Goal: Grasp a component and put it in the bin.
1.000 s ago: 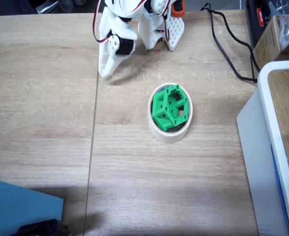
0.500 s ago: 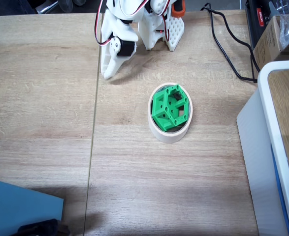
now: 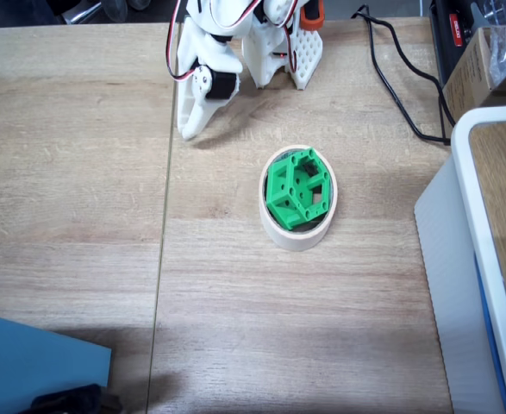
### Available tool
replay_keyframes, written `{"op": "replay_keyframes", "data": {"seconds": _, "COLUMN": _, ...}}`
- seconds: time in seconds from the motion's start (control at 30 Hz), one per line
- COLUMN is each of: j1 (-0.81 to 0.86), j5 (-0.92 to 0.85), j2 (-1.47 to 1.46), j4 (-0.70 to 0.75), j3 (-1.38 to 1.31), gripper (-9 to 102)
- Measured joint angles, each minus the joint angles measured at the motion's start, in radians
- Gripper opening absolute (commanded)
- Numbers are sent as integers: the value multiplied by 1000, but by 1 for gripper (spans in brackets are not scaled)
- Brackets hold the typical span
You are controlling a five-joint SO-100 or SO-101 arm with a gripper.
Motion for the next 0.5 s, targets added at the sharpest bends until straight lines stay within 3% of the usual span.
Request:
{"op": "replay_keyframes", "data": {"seconds": 0.23, "j1": 0, "j5": 0, "j2": 0, "j4": 9, "j3": 0, "gripper": 0}}
{"op": "replay_keyframes", "data": {"seconds": 0.5, "j1": 0, "j5": 0, "j2": 8, "j4": 198, "j3": 0, "gripper": 0}}
